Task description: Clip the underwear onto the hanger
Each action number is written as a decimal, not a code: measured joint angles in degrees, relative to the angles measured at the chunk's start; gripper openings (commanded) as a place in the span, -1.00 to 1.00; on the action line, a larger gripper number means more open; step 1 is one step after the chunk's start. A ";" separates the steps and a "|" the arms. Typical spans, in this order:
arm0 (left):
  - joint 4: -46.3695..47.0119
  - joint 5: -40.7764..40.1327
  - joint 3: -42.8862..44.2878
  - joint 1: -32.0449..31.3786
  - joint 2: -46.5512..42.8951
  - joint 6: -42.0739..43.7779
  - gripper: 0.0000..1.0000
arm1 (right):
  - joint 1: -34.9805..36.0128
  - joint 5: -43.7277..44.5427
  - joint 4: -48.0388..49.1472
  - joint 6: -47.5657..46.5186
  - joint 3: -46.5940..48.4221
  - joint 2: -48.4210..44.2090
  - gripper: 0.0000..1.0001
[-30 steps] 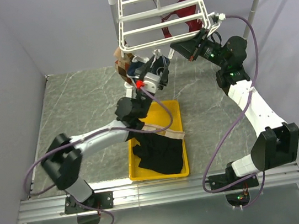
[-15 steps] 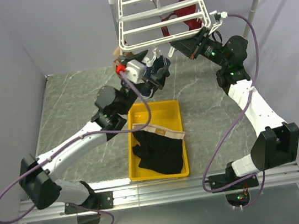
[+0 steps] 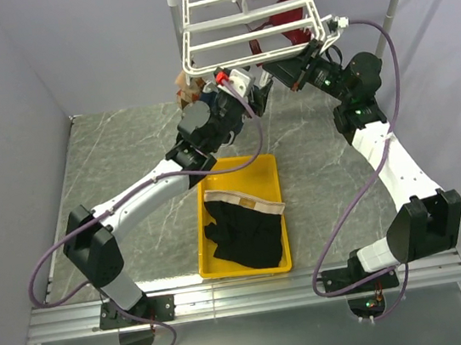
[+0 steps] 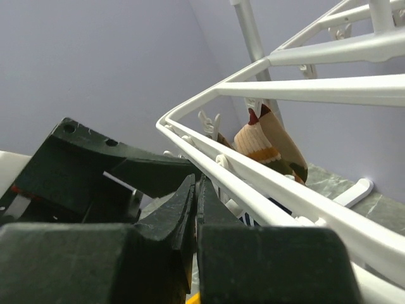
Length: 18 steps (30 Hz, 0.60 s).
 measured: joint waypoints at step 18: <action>-0.72 3.67 3.02 0.52 3.21 -0.68 -0.73 | 0.15 0.28 -1.66 -0.66 0.42 0.00 -0.42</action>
